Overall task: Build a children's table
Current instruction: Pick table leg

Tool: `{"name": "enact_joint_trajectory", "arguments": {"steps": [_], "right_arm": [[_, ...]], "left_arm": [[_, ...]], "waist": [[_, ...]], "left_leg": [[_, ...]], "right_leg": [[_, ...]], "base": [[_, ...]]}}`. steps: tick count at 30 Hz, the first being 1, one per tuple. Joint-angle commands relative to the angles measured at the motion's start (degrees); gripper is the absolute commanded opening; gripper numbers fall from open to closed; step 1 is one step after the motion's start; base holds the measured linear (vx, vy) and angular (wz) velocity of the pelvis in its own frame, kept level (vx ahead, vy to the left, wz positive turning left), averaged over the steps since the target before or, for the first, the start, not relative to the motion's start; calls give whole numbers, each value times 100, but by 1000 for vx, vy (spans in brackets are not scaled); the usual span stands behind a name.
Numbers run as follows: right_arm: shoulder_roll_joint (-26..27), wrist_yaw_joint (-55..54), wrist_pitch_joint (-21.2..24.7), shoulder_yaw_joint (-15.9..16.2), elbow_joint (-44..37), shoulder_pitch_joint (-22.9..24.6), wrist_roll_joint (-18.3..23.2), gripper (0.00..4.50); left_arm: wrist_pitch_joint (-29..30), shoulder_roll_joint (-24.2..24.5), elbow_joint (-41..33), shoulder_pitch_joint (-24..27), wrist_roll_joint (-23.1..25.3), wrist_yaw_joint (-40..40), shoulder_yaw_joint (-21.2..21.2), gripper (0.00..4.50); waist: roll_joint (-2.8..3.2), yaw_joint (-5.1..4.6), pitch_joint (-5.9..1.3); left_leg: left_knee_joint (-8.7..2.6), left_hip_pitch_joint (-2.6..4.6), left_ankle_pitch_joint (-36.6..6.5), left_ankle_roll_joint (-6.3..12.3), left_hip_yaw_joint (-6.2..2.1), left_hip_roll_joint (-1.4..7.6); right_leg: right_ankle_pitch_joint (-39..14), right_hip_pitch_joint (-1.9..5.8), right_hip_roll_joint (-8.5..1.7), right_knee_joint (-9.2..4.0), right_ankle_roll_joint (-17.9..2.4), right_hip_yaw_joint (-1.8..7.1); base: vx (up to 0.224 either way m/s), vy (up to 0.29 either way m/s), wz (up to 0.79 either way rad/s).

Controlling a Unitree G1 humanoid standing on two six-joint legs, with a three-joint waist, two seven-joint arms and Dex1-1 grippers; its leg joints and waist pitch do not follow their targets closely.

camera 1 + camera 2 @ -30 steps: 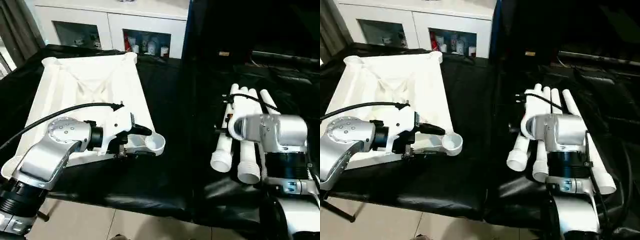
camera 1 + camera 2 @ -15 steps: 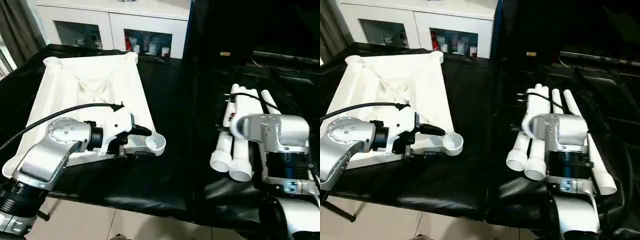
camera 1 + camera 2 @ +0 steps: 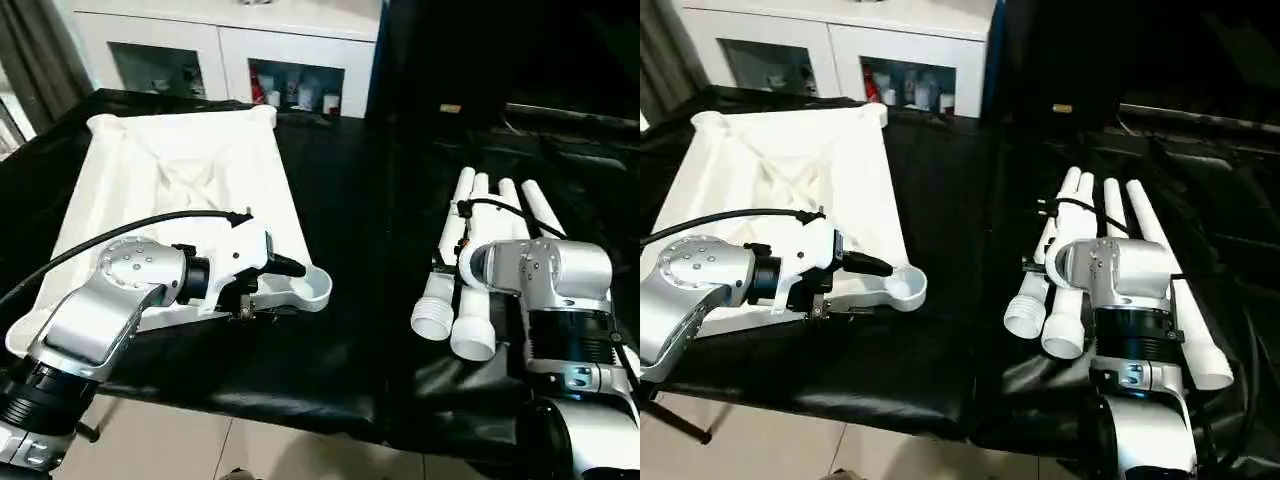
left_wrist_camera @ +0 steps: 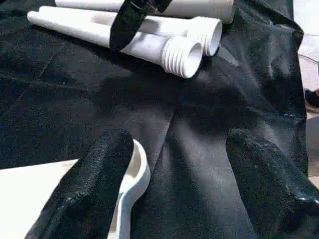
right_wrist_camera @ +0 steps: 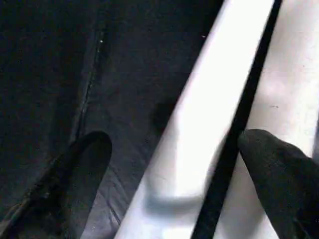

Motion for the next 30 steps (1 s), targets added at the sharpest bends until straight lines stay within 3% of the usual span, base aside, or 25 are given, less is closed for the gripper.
{"name": "enact_joint_trajectory", "arguments": {"steps": [1,6,16,21,23,30], "right_arm": [[-41,74,-146,16,129,90,39,450],[-205,207,-20,336,309,35,-79,450],[-225,320,-207,332,620,-162,16,450],[-81,436,-375,468,1018,-235,-5,450],[-68,431,-433,494,1128,-243,-32,424],[-93,441,-643,414,1606,-330,-81,371]], "left_arm": [[-53,20,-73,-68,68,-49,-93,348],[-73,9,-68,-79,91,-52,-101,348],[-94,2,-71,-65,111,-47,-117,348],[-64,-66,-104,-78,142,-69,-244,348],[-87,-88,-111,-77,174,-47,-277,357],[82,-71,-282,-9,186,9,-336,394]], "waist": [[70,19,-415],[43,8,-419],[42,8,-412],[50,-2,-429],[70,1,-424],[14,0,-413]], "left_leg": [[-440,86,-253,-352,-102,315],[-434,66,-126,-278,-104,308],[-429,68,-213,-253,-95,313],[-418,64,-90,-200,-98,318],[-418,67,-118,-207,-99,319],[-430,69,-216,-233,-95,333]], "right_leg": [[203,329,-470,-351,-1226,327],[382,349,-459,-339,-1272,316],[156,336,-474,-357,-1291,323],[432,341,-474,-333,-1387,313],[406,340,-474,-331,-1394,314],[124,337,-487,-352,-1346,317]], "base": [[0,0,0],[0,0,0],[0,0,0],[0,0,0],[0,0,0],[0,0,0]]}}
